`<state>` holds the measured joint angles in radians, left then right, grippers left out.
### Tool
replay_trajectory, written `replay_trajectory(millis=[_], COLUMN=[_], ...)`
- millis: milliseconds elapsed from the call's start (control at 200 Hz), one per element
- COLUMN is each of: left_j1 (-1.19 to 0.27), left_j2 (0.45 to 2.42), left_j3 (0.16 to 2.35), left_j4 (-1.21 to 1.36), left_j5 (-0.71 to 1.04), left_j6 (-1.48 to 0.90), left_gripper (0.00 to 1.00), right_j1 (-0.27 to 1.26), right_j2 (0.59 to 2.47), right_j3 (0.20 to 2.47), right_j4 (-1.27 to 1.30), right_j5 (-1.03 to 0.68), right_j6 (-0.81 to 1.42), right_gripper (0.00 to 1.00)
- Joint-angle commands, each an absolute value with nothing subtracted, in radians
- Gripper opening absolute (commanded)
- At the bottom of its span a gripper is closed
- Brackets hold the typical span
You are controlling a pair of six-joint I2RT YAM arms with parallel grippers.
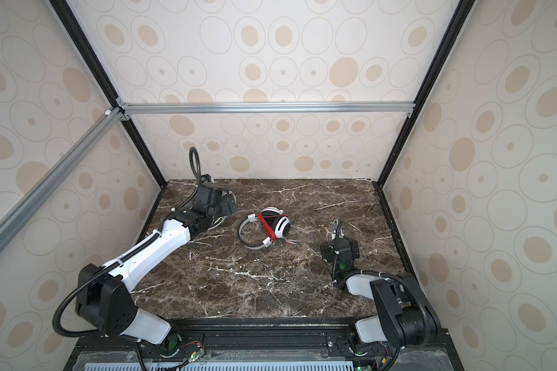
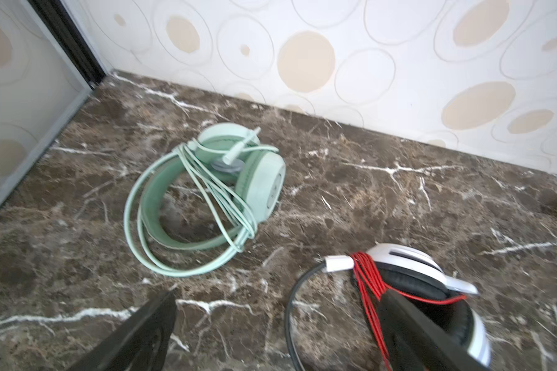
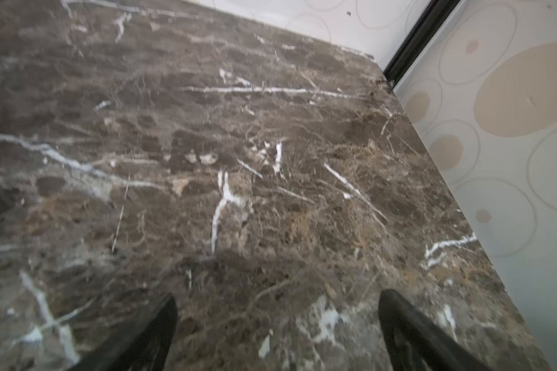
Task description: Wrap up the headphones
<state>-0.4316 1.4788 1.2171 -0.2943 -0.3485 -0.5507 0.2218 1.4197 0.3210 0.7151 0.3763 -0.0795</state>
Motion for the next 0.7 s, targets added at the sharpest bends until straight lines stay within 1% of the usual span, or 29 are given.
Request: replay_trajectory(millis=[0,50,80,115,170,225,240,275,315,365,435,515,590,660,695], left_j1=[-0.370,-0.342,-0.332,-0.331,-0.330,-0.326,-0.323,-0.311,-0.293,-0.291,-0.282,-0.273,-0.256,-0.243,-0.242], left_j2=[1.373,1.304,1.249,1.187,1.095,1.023,1.015,1.015,1.045,1.074,1.096,1.166,1.283,1.437,1.505], left_j3=[0.999,0.859,0.766,0.645,0.443,0.226,0.166,0.044,-0.029,-0.054,-0.040,-0.013,-0.021,-0.033,-0.026], left_j4=[-0.040,0.122,0.231,0.405,0.658,1.006,1.088,1.373,1.557,1.606,1.541,1.503,1.637,1.800,1.840], left_j5=[-0.384,-0.364,-0.387,-0.396,-0.386,-0.454,-0.473,-0.487,-0.500,-0.512,-0.521,-0.519,-0.562,-0.583,-0.605], left_j6=[-0.370,-0.323,-0.292,-0.194,-0.059,-0.015,-0.007,0.014,0.039,0.094,0.094,0.120,0.105,0.106,0.092], left_gripper=[0.98,0.98,0.98,0.98,0.98,0.98,0.98,0.98,0.98,0.98,0.98,0.98,0.98,0.98,0.98], right_j1=[0.164,0.153,0.153,0.154,0.152,0.150,0.149,0.138,0.126,0.125,0.123,0.121,0.118,0.118,0.119], right_j2=[1.524,1.611,1.616,1.579,1.519,1.549,1.559,1.569,1.546,1.533,1.556,1.549,1.544,1.544,1.545], right_j3=[0.249,0.224,0.215,0.224,0.268,0.324,0.339,0.363,0.369,0.384,0.376,0.386,0.391,0.391,0.391], right_j4=[1.114,1.296,1.327,1.259,1.077,1.019,1.009,0.979,0.925,0.872,0.921,0.891,0.872,0.875,0.874], right_j5=[0.285,0.297,0.299,0.295,0.291,0.305,0.304,0.299,0.287,0.285,0.286,0.284,0.281,0.281,0.280], right_j6=[-0.080,-0.083,-0.085,-0.077,-0.054,-0.065,-0.061,-0.051,-0.037,-0.024,-0.029,-0.023,-0.020,-0.021,-0.021], right_gripper=[1.00,1.00,1.00,1.00,1.00,1.00,1.00,1.00,1.00,1.00,1.00,1.00,1.00,1.00,1.00])
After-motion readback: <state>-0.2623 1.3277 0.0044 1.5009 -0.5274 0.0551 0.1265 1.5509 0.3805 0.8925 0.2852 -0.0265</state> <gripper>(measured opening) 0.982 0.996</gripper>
